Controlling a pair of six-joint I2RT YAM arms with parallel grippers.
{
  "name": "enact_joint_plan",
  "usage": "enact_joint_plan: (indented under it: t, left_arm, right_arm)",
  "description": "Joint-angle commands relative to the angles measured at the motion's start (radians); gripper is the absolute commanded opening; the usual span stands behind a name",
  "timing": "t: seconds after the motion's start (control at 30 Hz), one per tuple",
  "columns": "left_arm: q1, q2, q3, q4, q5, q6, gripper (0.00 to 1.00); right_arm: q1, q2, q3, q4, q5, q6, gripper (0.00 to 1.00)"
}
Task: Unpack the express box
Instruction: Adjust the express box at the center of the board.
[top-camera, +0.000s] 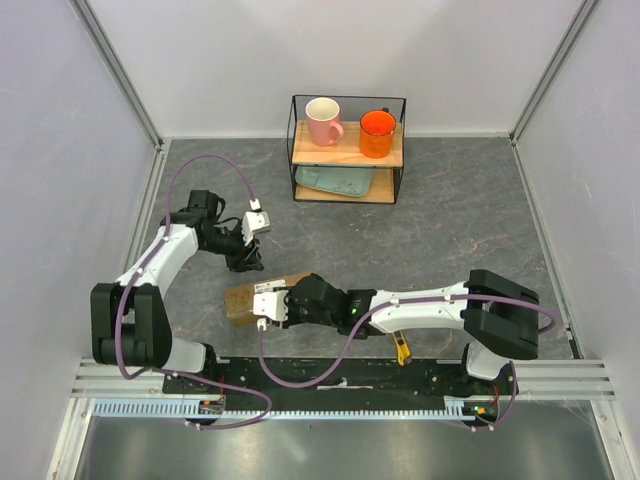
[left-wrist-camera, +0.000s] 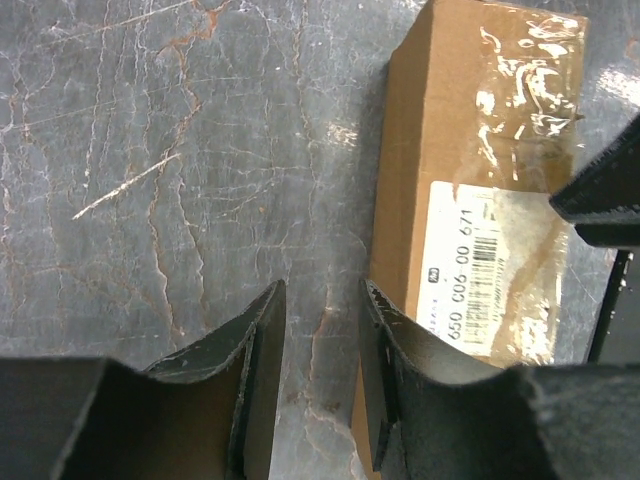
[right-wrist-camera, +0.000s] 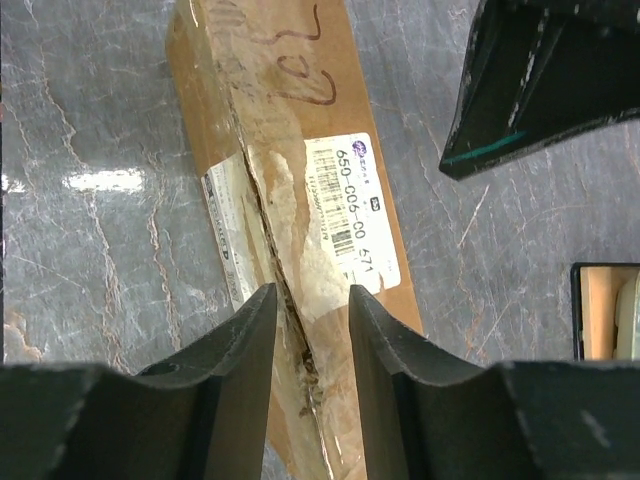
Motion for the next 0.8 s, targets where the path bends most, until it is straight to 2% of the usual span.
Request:
enact_joint_plan:
  t: [0.0, 0.13, 0.23, 0.4, 0.47, 0.6, 0.77]
  left_arm:
    - [-0.005, 0.061, -0.009, 0.098, 0.011, -0.056, 0.41]
    - [-0.007, 0.084, -0.016, 0.184, -0.05, -0.118, 0.41]
    - [-0.008, 0.089, -0.026, 0.193, -0.067, -0.111, 0.4]
    - [-0.028, 0.09, -0.052, 0.187, -0.08, -0.08, 0.4]
    - [-0.036, 0.095, -0.06, 0.178, -0.073, -0.071, 0.4]
    - [-0.036, 0.092, -0.066, 0.166, -0.06, -0.068, 0.4]
    - [-0.03, 0.002, -0.034, 0.132, -0.075, -0.051, 0.43]
  right_arm:
    - [0.0, 0.03, 0.057, 0.001, -0.023, -0.032, 0.41]
    - [0.0, 0.048, 0.08, -0.008, -0.035, -0.035, 0.34]
    - [0.0, 0.063, 0.092, -0.008, -0.032, -0.035, 0.14]
    - [-0.006, 0.08, 0.108, -0.007, -0.038, -0.029, 0.08]
    - [-0.008, 0.083, 0.112, -0.007, -0.041, -0.03, 0.01]
    - [-0.011, 0.083, 0.123, 0.004, -0.018, -0.026, 0.0]
    - [-0.024, 0.044, 0.12, 0.039, 0.056, -0.018, 0.0]
